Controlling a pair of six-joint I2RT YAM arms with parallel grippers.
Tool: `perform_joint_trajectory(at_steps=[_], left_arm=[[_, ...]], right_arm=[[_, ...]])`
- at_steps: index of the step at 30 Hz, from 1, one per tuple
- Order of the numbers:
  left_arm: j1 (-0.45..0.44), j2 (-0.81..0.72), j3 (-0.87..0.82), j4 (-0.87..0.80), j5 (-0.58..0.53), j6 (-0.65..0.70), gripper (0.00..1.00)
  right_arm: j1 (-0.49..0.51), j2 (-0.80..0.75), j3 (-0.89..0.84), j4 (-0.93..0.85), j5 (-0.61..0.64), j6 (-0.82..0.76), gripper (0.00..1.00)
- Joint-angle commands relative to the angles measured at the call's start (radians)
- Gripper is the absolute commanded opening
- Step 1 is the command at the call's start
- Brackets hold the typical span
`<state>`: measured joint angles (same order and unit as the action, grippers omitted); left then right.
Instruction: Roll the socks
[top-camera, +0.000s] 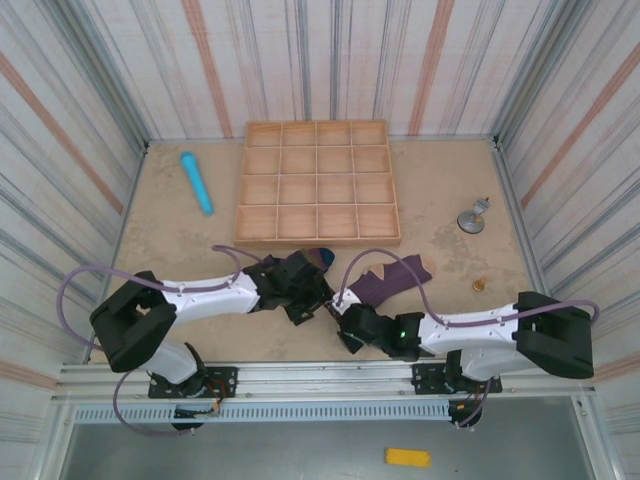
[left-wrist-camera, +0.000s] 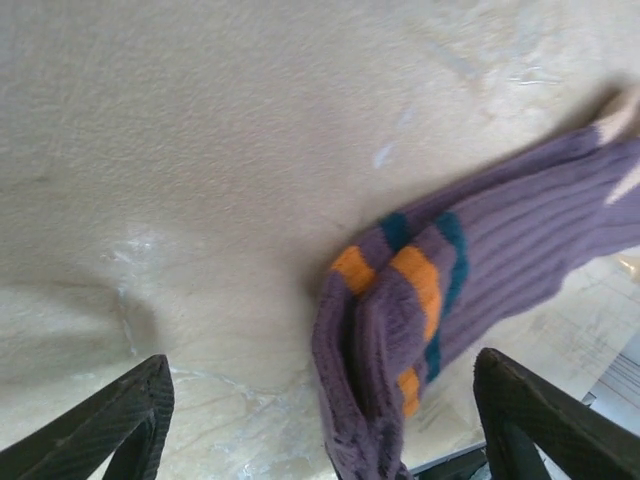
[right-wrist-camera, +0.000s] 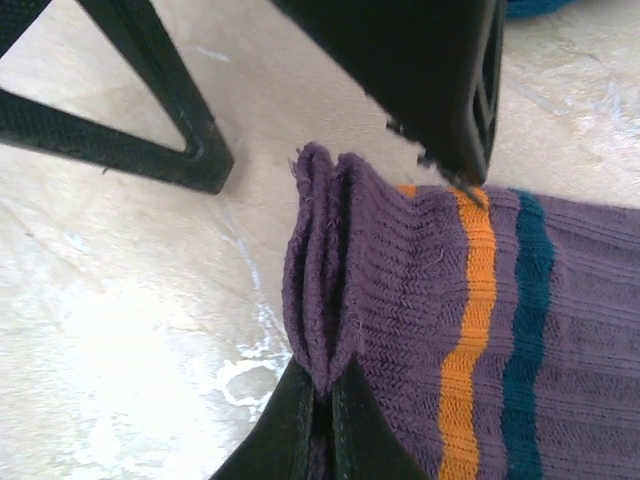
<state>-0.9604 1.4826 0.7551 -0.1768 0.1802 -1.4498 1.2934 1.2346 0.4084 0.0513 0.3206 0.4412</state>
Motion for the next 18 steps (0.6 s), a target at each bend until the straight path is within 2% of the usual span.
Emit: perform_joint_trajectory(at_steps=[1,4,9,12,18], left_arm=[[0.007,-0.051,0.039,-0.015,0.007,0.167,0.79],[0.01,-0.079,0.022,-0.014,-0.052,0.233,0.7],[0.043,-0.132,-0.004,-0.005,-0.035,0.304,0.64],[0.041,-0.168,0.018,-0.048,-0.032,0.349,0.6],[0.017,-0.178,0.012,-0.056,-0.057,0.416,0.57]], right_arm=[[-0.058,-0.032,-0.033,-0.038,-0.148,0.086,0.0],[-0.119,-0.034,-0.049,-0.022,-0.24,0.128,0.0],[-0.201,-0.021,-0.059,-0.016,-0.366,0.202,0.0],[-0.208,-0.038,-0.069,-0.025,-0.388,0.243,0.0],[-0.259,-0.139,-0.102,-0.118,-0.426,0.279,0.0]])
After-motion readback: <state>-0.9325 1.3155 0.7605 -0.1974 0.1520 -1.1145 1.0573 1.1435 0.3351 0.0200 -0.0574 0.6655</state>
